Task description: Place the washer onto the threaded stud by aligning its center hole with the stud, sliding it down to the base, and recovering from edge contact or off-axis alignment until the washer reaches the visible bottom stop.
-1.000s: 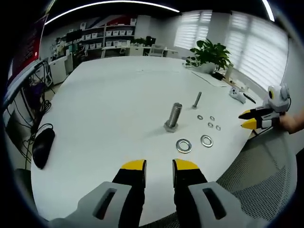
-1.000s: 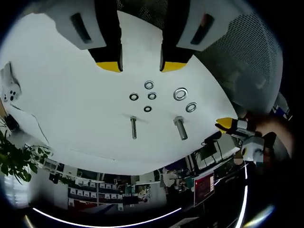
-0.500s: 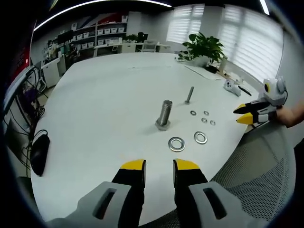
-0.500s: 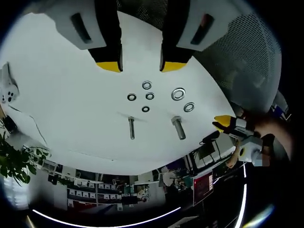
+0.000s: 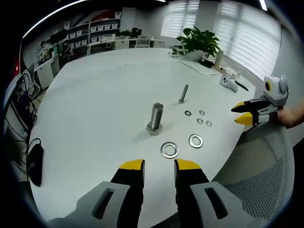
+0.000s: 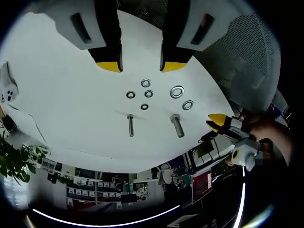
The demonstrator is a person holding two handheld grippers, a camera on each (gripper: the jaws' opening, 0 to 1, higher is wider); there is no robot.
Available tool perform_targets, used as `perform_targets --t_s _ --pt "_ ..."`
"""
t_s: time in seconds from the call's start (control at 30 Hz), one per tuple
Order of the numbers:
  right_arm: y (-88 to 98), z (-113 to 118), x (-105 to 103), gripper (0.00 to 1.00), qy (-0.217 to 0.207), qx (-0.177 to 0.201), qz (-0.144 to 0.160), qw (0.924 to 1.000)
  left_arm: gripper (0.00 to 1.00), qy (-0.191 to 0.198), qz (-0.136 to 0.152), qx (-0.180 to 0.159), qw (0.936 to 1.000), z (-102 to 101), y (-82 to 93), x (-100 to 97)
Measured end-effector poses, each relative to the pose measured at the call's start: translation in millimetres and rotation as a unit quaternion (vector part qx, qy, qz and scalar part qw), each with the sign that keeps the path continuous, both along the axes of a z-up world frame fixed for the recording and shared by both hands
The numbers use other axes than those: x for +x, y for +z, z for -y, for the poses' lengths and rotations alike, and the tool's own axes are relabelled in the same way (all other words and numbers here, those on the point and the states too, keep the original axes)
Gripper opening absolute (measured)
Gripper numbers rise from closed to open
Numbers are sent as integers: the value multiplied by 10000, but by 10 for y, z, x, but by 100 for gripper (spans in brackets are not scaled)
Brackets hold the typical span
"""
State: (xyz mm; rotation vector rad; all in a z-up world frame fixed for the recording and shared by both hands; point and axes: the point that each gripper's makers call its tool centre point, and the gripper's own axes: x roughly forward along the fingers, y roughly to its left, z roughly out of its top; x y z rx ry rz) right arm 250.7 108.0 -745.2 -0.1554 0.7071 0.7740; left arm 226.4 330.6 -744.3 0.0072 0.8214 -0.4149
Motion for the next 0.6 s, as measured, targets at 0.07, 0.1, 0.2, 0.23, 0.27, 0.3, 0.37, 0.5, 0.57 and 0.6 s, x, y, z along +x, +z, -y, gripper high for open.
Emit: perform_targets --t_s 0.07,0.1,0.2,0.23,0.27,0.3,0.37,0.5,0.57,0.6 --pt "3 1 3 34 -5 12 8 10000 24 -74 -37 25 10000 56 -6 36" --pt "5 2 4 34 -8 18 9 10000 24 -115 -70 35 9999 84 -15 57" --pt "39 4 18 34 -17 58 93 9999 26 -168 -77 97 9998 149 -39 97" --pt "62 10 28 34 -57 120 112 9998 26 -164 -77 101 9998 166 -42 104" --pt "66 9 27 34 -70 148 91 9998 26 -140 -120 86 9998 191 -62 111" --pt "61 4 23 34 -67 151 73 9998 26 -136 -151 82 9998 207 -81 113" --pt "55 -9 13 34 -34 143 64 9999 26 -178 -226 167 9994 236 -128 110" --pt "78 -3 24 34 -72 174 129 9997 26 -286 -379 327 9983 267 -199 119" --pt "76 -6 24 34 -75 188 128 9997 26 -292 -460 307 9980 284 -218 132" --pt "68 -8 18 34 -63 172 112 9998 26 -294 -476 318 9979 285 -224 134"
